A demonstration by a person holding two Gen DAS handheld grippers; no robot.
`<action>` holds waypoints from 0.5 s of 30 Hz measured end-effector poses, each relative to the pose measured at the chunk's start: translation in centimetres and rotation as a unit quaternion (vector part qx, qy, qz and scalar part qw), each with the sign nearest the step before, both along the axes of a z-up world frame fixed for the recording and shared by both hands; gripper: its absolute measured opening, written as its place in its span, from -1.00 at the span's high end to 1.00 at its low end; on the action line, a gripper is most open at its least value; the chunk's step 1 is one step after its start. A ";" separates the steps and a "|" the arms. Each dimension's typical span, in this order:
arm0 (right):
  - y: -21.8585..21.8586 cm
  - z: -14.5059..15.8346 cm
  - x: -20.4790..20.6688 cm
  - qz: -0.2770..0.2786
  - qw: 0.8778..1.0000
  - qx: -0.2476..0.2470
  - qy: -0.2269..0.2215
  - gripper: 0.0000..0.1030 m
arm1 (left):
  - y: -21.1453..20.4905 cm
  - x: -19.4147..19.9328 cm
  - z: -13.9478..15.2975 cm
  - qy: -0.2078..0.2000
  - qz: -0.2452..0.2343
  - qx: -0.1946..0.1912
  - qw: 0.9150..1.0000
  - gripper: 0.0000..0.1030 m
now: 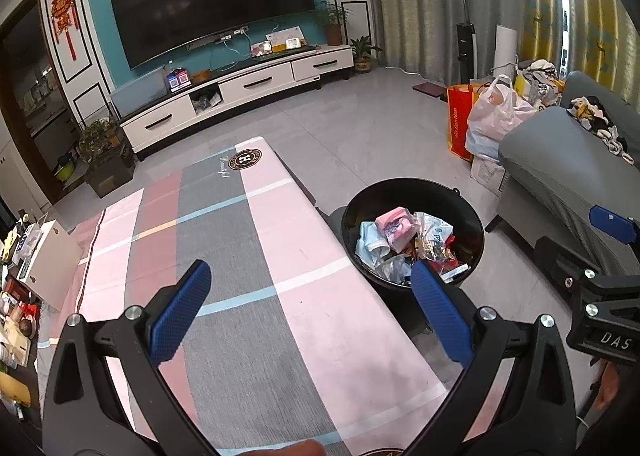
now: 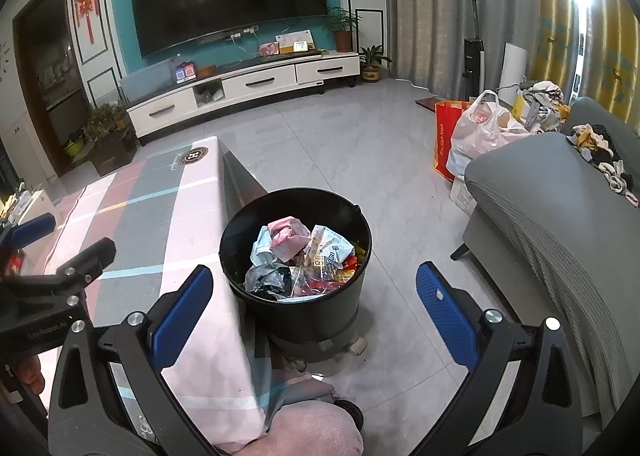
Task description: Collect trash
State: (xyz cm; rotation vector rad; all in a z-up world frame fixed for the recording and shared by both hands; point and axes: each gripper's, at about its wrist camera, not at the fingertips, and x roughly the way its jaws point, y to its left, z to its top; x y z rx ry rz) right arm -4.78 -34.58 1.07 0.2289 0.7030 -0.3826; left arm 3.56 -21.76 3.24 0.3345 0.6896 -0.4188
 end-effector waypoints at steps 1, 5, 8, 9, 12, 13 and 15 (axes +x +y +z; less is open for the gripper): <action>0.1 -0.1 0.0 0.001 1.000 0.000 0.001 -0.93 | 0.0 0.0 0.0 0.001 -0.001 0.000 1.000 -0.94; 0.2 -0.3 0.3 0.002 1.000 0.000 0.004 -0.93 | -0.1 0.1 -0.2 0.002 -0.001 0.001 1.000 -0.94; 0.2 -0.5 0.3 0.003 1.000 -0.001 0.007 -0.93 | -0.2 0.0 -0.3 0.002 -0.001 0.003 1.000 -0.94; 0.2 -0.5 0.4 0.004 1.000 -0.001 0.007 -0.93 | -0.2 0.0 -0.4 0.003 -0.001 0.003 1.000 -0.94; 0.2 -0.6 0.4 0.003 1.000 -0.002 0.008 -0.93 | -0.2 0.0 -0.5 0.003 0.001 0.004 1.000 -0.94; 0.2 -0.7 0.4 0.003 1.000 -0.002 0.009 -0.93 | -0.2 0.0 -0.6 0.004 0.001 0.005 1.000 -0.94; 0.2 -0.8 0.5 0.003 1.000 -0.002 0.011 -0.93 | -0.2 0.1 -0.7 0.005 0.001 0.006 1.000 -0.94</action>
